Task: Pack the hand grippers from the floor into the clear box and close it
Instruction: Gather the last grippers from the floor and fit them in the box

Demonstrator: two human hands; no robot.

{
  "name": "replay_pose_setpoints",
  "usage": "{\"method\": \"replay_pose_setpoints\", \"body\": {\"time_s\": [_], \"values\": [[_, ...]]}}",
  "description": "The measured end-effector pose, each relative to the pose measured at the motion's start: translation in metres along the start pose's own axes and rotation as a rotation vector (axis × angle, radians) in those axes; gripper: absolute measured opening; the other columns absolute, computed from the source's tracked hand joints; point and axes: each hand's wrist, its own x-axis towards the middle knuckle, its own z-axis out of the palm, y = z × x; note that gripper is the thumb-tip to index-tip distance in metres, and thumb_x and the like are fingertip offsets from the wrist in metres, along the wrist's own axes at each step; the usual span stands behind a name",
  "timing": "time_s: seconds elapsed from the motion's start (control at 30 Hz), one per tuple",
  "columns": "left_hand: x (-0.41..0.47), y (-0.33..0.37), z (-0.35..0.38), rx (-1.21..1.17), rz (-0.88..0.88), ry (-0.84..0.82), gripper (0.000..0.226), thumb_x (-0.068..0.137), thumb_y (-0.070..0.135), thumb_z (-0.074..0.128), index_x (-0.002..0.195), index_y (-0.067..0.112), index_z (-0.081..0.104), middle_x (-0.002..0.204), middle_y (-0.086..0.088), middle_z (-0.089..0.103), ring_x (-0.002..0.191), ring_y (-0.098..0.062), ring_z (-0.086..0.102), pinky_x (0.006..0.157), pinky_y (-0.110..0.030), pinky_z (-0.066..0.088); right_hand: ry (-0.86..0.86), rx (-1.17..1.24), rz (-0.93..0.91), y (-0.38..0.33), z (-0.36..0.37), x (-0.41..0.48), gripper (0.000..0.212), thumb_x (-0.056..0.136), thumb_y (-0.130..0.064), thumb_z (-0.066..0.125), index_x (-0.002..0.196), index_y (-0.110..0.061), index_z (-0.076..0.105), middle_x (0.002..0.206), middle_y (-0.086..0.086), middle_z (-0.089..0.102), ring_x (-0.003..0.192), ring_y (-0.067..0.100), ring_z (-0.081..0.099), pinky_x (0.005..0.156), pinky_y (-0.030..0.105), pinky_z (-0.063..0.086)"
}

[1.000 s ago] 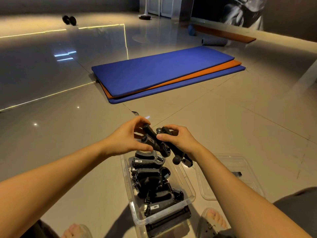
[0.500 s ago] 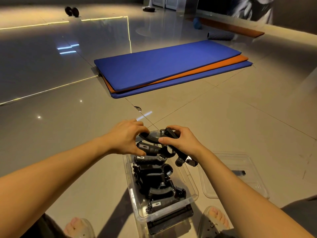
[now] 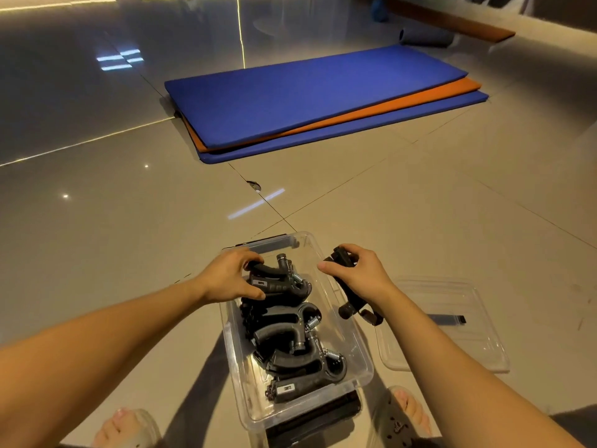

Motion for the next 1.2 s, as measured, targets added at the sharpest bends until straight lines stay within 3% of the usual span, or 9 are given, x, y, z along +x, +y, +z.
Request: {"method": "replay_pose_setpoints", "body": {"time_s": [0.13, 0.23, 0.33, 0.5, 0.63, 0.83, 1.0, 1.1, 1.2], "values": [[0.01, -0.008, 0.02, -0.01, -0.012, -0.017, 0.07, 0.072, 0.042, 0.085, 0.133, 0.022, 0.058, 0.116, 0.008, 0.061, 0.109, -0.012, 0.055, 0.098, -0.032, 0.048, -0.029, -0.031, 0.023, 0.01, 0.007, 0.005, 0.048, 0.068, -0.055, 0.086, 0.104, -0.033, 0.063, 0.102, -0.018, 0.064, 0.095, 0.001, 0.062, 0.072, 0.015, 0.043], [0.017, -0.013, 0.024, 0.205, 0.017, -0.024, 0.072, 0.075, 0.055, 0.079, 0.136, 0.025, 0.057, 0.124, 0.007, 0.062, 0.118, -0.016, 0.053, 0.102, -0.037, 0.042, -0.043, -0.045, 0.03, 0.014, 0.011, 0.01, 0.059, 0.066, -0.058, 0.084, 0.111, -0.024, 0.065, 0.105, -0.013, 0.067, 0.098, 0.004, 0.063, 0.075, 0.02, 0.046], [0.019, -0.017, 0.026, 0.432, 0.015, -0.04, 0.077, 0.075, 0.068, 0.07, 0.14, 0.031, 0.053, 0.13, 0.006, 0.053, 0.123, -0.017, 0.045, 0.108, -0.044, 0.037, -0.047, -0.045, 0.021, 0.013, 0.013, 0.015, 0.05, 0.066, -0.058, 0.084, 0.093, -0.019, 0.067, 0.092, 0.001, 0.07, 0.084, 0.014, 0.065, 0.073, 0.028, 0.051], [0.022, -0.015, 0.03, 0.507, -0.001, -0.029, 0.075, 0.078, 0.064, 0.071, 0.143, 0.032, 0.049, 0.133, 0.004, 0.051, 0.127, -0.018, 0.043, 0.109, -0.041, 0.033, -0.055, -0.032, 0.018, 0.011, 0.014, 0.018, 0.049, 0.067, -0.055, 0.085, 0.085, -0.014, 0.065, 0.078, 0.002, 0.064, 0.072, 0.014, 0.059, 0.07, 0.032, 0.05], [0.019, -0.012, 0.035, 0.523, -0.029, 0.008, 0.076, 0.077, 0.062, 0.073, 0.142, 0.032, 0.05, 0.134, 0.004, 0.053, 0.126, -0.018, 0.045, 0.107, -0.04, 0.036, -0.055, -0.042, 0.021, 0.011, 0.014, 0.016, 0.051, 0.068, -0.054, 0.085, 0.091, -0.013, 0.066, 0.085, -0.001, 0.066, 0.077, 0.015, 0.061, 0.072, 0.03, 0.05], [0.01, 0.014, 0.012, 0.269, -0.138, 0.072, 0.076, 0.081, 0.059, 0.073, 0.144, 0.025, 0.051, 0.13, 0.0, 0.056, 0.118, -0.02, 0.053, 0.1, -0.041, 0.048, -0.059, -0.087, -0.033, -0.003, 0.013, 0.01, 0.048, 0.068, -0.053, 0.086, 0.096, -0.019, 0.067, 0.091, -0.006, 0.068, 0.083, 0.011, 0.063, 0.072, 0.025, 0.046], [0.006, 0.077, -0.026, -0.689, -0.251, 0.078, 0.029, 0.084, 0.054, 0.073, 0.099, 0.029, 0.079, 0.095, 0.008, 0.075, 0.095, -0.013, 0.065, 0.077, -0.027, 0.047, -0.138, -0.105, -0.157, -0.032, 0.016, -0.002, 0.059, 0.064, -0.048, 0.09, 0.116, -0.041, 0.061, 0.104, -0.027, 0.065, 0.098, -0.013, 0.061, 0.079, 0.006, 0.044], [-0.004, 0.098, -0.037, -0.742, -0.261, 0.034, 0.02, 0.085, 0.05, 0.074, 0.093, 0.034, 0.081, 0.09, 0.011, 0.078, 0.09, -0.005, 0.064, 0.074, -0.022, 0.041, -0.143, -0.173, -0.258, -0.048, 0.021, -0.013, 0.078, 0.062, -0.052, 0.089, 0.132, -0.036, 0.057, 0.102, -0.044, 0.056, 0.092, -0.029, 0.052, 0.074, -0.003, 0.038], [-0.011, 0.109, -0.041, -0.766, -0.239, 0.047, 0.018, 0.087, 0.041, 0.075, 0.097, 0.027, 0.081, 0.09, 0.008, 0.078, 0.078, 0.007, 0.066, 0.074, -0.022, 0.041, -0.12, -0.256, -0.305, -0.058, 0.025, -0.023, 0.088, 0.06, -0.058, 0.087, 0.136, -0.035, 0.048, 0.115, -0.037, 0.055, 0.101, -0.013, 0.054, 0.082, 0.005, 0.039]]}}
